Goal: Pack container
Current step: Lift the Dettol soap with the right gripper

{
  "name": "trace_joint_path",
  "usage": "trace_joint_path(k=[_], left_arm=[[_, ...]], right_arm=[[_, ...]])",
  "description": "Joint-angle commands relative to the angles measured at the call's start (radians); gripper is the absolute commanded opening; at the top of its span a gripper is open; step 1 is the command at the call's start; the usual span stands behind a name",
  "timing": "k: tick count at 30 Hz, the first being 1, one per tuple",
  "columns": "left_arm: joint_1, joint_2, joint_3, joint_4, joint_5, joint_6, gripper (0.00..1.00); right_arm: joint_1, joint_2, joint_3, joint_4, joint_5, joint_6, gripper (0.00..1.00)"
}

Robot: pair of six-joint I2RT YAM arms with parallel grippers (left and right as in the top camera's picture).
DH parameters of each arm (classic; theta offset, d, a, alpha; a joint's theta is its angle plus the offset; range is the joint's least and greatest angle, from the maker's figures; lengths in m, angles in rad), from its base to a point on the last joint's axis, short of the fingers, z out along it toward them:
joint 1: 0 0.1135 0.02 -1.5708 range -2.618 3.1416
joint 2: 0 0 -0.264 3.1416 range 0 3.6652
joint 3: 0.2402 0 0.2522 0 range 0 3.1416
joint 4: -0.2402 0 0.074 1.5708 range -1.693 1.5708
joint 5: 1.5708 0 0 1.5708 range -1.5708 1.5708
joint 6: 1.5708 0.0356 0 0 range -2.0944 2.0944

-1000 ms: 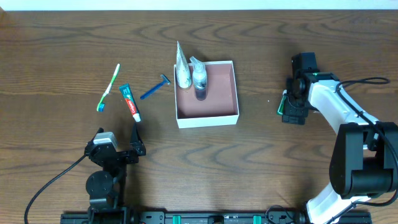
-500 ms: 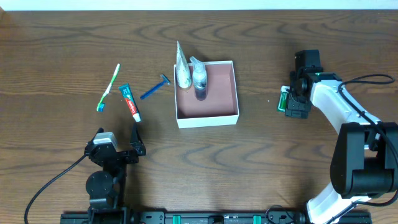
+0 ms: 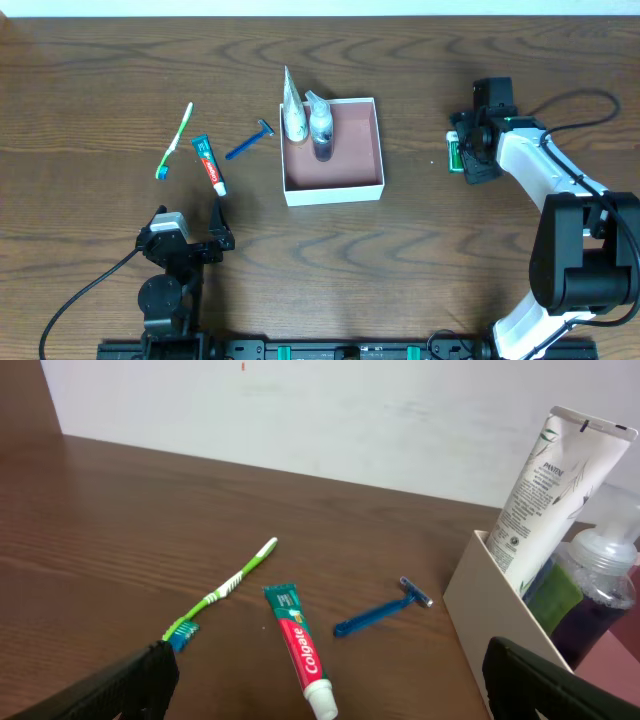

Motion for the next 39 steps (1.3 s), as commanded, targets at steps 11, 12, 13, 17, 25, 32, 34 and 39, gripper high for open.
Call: trace_joint_path(k=[11,12,13,17,25,32,34,39], left_arm=[[0.003,-0.002,-0.016,-0.037,-0.008,0.013,0.98],[0.003,-0.002,-0.016,-0.037,-0.008,0.013,0.98],[0.003,-0.002,-0.016,-0.037,-0.008,0.013,0.98],[0.003,-0.002,-0.016,-0.037,-0.008,0.013,0.98],[0.003,-0.002,-0.016,-0.037,-0.008,0.013,0.98],[0.003,-0.002,-0.016,-0.037,-0.008,0.013,0.98],[0.003,-0.002,-0.016,-0.037,-0.008,0.013,0.98],[0.003,-0.002,-0.016,-0.037,-0.008,0.013,0.98]], right_arm=[[-0.035,0.013,0.000,0.084,-0.006,-0.929,0.99],[-0.035,0.013,0.000,0.092,-0.006,-0.980,0.99],[-0.035,0.013,0.000,0.097,-0.006,-1.027,0.99],[-0.035,0.014,0.000,0.100,-0.006,-1.175,0.99],[-0.037,0.014,0.000,0.045,-0.046,-1.249,0.90],[-0.037,0.029,0.000,0.016,-0.122,-1.278,0.85],[-0.037,0.043,0.000,0.009,-0.122,-1.284,0.84],[-0.037,0.081,0.000,0.013,-0.121,-1.329,0.87]])
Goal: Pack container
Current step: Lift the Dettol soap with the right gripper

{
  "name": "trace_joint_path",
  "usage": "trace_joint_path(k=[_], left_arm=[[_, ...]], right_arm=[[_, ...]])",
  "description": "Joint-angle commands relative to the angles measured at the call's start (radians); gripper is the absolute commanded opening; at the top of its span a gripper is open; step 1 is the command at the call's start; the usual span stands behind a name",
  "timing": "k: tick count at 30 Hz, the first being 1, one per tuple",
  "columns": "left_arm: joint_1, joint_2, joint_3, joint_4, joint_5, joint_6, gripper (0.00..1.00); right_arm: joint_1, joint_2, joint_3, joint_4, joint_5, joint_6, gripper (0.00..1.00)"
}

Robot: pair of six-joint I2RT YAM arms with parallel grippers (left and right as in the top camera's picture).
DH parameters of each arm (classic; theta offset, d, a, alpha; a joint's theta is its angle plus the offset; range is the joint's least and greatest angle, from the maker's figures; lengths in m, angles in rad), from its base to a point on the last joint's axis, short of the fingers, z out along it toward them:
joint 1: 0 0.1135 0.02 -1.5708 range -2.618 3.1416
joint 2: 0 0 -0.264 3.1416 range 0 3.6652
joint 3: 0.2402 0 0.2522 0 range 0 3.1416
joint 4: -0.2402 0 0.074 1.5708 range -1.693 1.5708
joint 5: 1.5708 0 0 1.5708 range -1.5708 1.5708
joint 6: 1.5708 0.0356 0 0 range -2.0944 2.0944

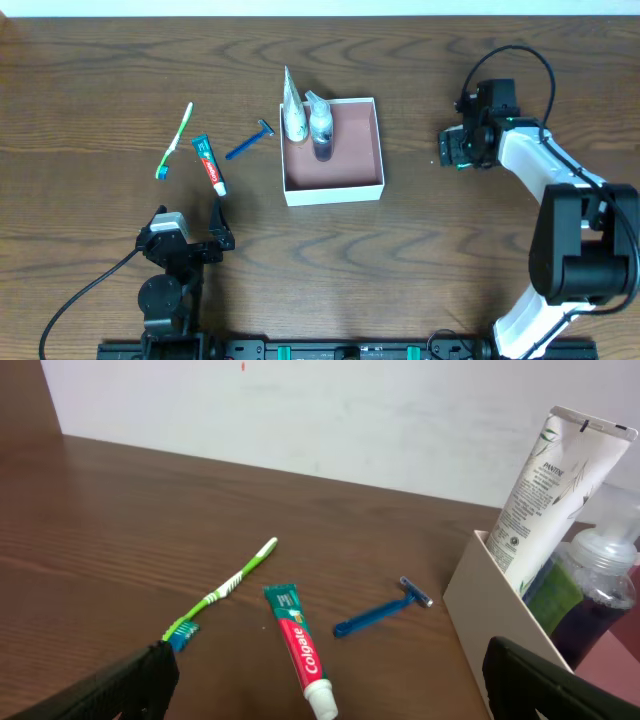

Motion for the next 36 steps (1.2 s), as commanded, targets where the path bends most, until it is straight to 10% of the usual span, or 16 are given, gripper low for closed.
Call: trace_joint_path(k=[1,13,23,36], left_arm=[[0.003,-0.002,-0.016,-0.037,-0.008,0.013,0.98],[0.003,-0.002,-0.016,-0.037,-0.008,0.013,0.98],[0.003,-0.002,-0.016,-0.037,-0.008,0.013,0.98],[0.003,-0.002,-0.016,-0.037,-0.008,0.013,0.98]], right_arm=[[-0.010,0.032,0.000,0.002,-0.012,-0.058,0.87],[-0.011,0.042,0.000,0.036,0.005,-0.075,0.63],[-0.011,0.042,0.000,0.084,0.006,-0.075,0.66],[-0.011,0.045,0.000,0.080,0.007,-0.066,0.26]])
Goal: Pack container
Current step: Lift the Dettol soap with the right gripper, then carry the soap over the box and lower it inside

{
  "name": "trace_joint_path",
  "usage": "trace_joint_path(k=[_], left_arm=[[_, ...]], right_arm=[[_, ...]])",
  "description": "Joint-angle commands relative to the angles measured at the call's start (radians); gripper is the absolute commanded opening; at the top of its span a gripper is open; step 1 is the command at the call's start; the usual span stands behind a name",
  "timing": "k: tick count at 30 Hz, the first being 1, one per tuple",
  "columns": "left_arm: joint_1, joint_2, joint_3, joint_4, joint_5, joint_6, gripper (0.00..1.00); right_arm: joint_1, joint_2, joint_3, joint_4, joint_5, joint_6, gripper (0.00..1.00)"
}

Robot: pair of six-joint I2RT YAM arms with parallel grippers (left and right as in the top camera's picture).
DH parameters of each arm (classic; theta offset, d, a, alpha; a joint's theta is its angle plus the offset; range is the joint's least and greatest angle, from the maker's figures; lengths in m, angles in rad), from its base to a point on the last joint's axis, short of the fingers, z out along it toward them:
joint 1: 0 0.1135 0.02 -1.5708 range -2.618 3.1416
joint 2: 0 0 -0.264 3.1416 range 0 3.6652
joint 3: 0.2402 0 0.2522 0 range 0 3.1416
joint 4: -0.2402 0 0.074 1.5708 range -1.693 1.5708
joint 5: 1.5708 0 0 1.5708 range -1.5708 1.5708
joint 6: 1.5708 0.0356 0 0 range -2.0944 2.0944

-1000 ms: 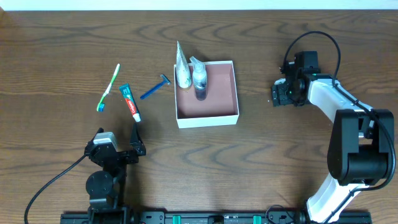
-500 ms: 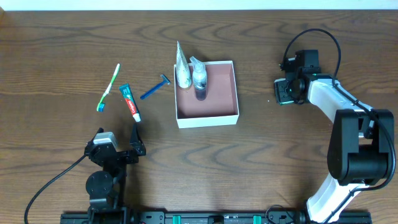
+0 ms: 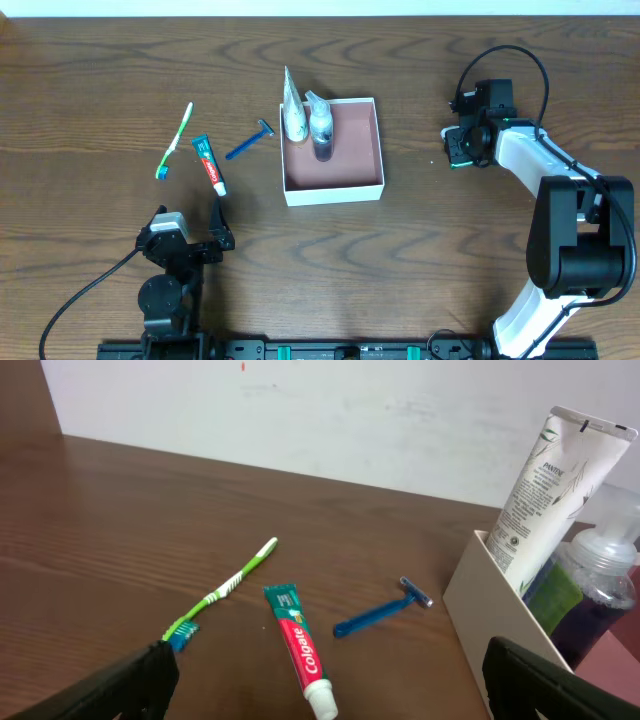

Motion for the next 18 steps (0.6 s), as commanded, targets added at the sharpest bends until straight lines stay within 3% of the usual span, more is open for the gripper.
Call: trace_joint_path(k=[1,8,18], left_arm=[[0.003,-0.002,-0.016,-0.037,-0.008,0.013,0.98],[0.003,-0.002,-0.016,-0.037,-0.008,0.013,0.98],[0.003,-0.002,-0.016,-0.037,-0.008,0.013,0.98]], right_arm=[[-0.011,0.012,0.000,0.012,0.007,0.000,0.25],[-0.007,-0.029,0.003,0.087,-0.090,0.000,0.23],[0.038,-0.128,0.007,0.080,-0.222,-0.094,0.28]])
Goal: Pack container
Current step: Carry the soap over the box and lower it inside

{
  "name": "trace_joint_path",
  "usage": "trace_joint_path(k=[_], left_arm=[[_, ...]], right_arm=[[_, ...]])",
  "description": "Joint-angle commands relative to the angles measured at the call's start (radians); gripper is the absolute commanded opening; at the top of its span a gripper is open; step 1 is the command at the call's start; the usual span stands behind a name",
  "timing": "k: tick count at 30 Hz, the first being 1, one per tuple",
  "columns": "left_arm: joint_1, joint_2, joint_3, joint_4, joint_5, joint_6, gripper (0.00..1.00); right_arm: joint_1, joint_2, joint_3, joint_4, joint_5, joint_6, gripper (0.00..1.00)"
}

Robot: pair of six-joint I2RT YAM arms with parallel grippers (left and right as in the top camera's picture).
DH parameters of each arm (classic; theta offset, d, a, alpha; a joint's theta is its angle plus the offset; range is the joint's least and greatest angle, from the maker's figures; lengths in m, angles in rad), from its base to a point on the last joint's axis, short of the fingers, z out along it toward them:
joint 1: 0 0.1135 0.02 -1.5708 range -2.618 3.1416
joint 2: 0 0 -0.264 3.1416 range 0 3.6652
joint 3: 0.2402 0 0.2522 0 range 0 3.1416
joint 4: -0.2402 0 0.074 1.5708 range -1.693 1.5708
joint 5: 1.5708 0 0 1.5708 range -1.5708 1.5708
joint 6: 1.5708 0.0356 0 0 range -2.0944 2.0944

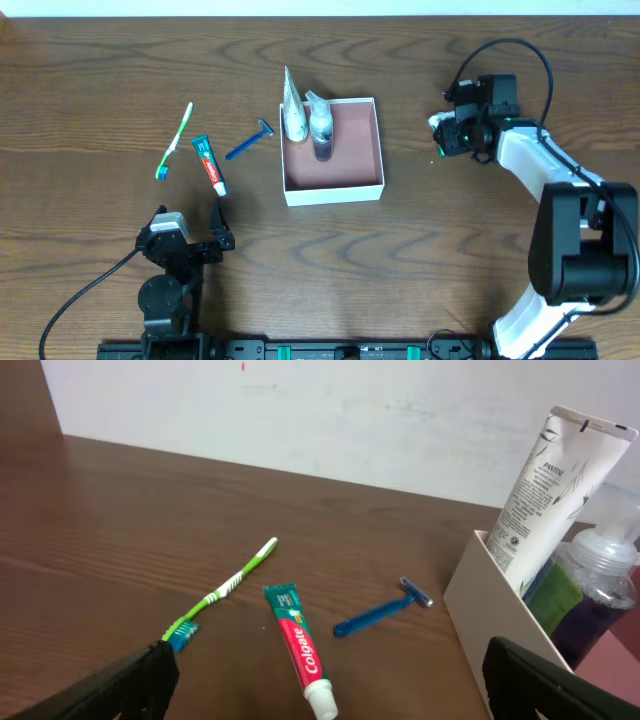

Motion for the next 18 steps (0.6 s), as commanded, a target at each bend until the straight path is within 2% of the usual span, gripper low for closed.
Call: trace_joint_path(k=[1,8,11,14,18], left_arm=[[0.003,-0.002,-0.016,-0.037,-0.008,0.013,0.98],[0.003,-0.002,-0.016,-0.037,-0.008,0.013,0.98],[0.003,-0.002,-0.016,-0.037,-0.008,0.013,0.98],[0.003,-0.002,-0.016,-0.037,-0.008,0.013,0.98],[0.003,-0.002,-0.016,-0.037,-0.008,0.013,0.98]], right_arm=[[0.032,-0.092,0.007,0.005,-0.057,-0.049,0.28],[0.090,-0.253,0.012,0.002,-0.130,-0.144,0.24],[0.129,-0.329,0.012,0.004,-0.189,-0.231,0.21],[0.177,-0.377,0.012,0.005,-0.237,-0.303,0.22],[0.253,-0.398,0.012,0.005,-0.296,-0.422,0.21]])
